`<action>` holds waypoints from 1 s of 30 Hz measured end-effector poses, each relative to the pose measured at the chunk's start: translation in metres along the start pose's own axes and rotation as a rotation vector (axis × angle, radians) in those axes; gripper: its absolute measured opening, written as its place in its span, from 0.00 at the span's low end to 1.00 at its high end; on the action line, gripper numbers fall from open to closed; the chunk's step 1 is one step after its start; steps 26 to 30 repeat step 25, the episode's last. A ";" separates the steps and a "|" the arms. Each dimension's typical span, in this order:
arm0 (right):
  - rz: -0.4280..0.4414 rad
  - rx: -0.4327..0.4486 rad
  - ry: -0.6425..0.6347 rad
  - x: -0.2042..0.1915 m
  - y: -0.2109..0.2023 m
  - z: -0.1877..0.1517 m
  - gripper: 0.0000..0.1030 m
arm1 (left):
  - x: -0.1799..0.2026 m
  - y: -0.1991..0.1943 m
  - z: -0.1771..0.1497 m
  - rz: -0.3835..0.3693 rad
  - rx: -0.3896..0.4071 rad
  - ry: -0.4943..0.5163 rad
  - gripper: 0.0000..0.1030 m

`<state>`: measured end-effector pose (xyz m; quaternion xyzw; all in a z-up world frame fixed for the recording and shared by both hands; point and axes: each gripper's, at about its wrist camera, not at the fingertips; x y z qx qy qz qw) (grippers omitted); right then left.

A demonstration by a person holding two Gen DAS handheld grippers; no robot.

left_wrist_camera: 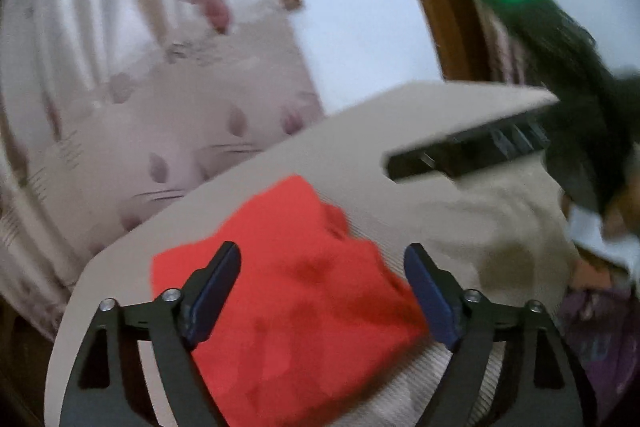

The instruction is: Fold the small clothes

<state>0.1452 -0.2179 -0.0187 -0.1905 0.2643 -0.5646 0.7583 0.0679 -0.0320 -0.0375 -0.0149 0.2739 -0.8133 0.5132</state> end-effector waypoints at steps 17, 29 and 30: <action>-0.198 0.154 -0.121 -0.045 -0.039 -0.006 0.93 | -0.063 -0.021 0.018 0.068 0.053 -0.340 1.00; -0.182 0.139 -0.151 -0.052 -0.037 -0.009 0.95 | -0.076 -0.019 0.016 0.112 0.046 -0.409 1.00; -0.182 0.139 -0.151 -0.052 -0.037 -0.009 0.95 | -0.076 -0.019 0.016 0.112 0.046 -0.409 1.00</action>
Point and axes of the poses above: each gripper's, at about its wrist camera, not at the fingertips, and y roughly the way its jaws point, x to its right, z to its top, and after that the axes turned 10 degrees about -z, right-handed
